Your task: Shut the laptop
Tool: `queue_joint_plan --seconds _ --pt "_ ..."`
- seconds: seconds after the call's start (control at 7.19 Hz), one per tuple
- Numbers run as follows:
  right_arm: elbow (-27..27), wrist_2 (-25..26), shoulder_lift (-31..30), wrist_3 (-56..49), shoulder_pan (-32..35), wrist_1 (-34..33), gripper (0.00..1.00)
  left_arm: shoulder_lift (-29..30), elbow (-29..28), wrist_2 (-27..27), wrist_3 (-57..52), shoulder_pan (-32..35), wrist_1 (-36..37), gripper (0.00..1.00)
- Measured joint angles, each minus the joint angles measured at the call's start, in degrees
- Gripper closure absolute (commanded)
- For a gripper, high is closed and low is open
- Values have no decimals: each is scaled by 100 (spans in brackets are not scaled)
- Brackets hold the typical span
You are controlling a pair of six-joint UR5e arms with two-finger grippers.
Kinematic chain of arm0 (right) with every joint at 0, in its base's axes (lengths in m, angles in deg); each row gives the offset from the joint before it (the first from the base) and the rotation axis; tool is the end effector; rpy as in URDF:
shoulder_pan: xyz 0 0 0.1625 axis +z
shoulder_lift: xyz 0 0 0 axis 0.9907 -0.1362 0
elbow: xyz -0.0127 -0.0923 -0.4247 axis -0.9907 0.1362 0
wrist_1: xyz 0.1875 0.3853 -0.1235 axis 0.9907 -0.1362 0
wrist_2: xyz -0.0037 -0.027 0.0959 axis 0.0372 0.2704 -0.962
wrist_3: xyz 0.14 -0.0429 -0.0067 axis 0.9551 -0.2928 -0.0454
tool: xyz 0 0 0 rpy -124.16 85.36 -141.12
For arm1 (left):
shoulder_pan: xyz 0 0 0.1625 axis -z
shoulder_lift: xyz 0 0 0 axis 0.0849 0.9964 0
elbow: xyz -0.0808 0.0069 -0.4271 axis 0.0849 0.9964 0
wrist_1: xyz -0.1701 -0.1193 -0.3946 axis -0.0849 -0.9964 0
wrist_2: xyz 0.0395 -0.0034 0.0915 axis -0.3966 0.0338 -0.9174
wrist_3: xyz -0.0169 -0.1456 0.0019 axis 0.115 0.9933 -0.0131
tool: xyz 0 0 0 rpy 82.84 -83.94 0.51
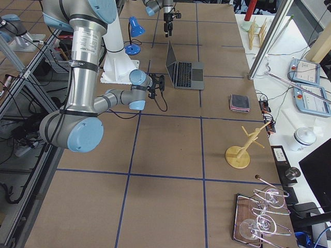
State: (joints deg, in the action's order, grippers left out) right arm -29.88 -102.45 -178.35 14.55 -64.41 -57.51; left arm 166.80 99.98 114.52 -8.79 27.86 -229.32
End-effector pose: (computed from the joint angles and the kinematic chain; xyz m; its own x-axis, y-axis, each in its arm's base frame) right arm -0.4305 -0.2701 0.4097 0.1892 -0.0294 0.9815 -0.2423 0.9672 0.0757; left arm 0.4193 -0.3505 0.4124 0.3226 0.2630 -0.9092 -0.0100 0.9615 0.2746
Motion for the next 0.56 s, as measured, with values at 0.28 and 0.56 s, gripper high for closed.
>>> queue_joint_plan --seconds 0.28,0.56 --pt "-141 817 122 226 -550 -14 28 282 134 -531 610 -580 7 9" --pt "-159 1389 448 408 -815 -50 87 863 80 -630 1174 -933 38 81"
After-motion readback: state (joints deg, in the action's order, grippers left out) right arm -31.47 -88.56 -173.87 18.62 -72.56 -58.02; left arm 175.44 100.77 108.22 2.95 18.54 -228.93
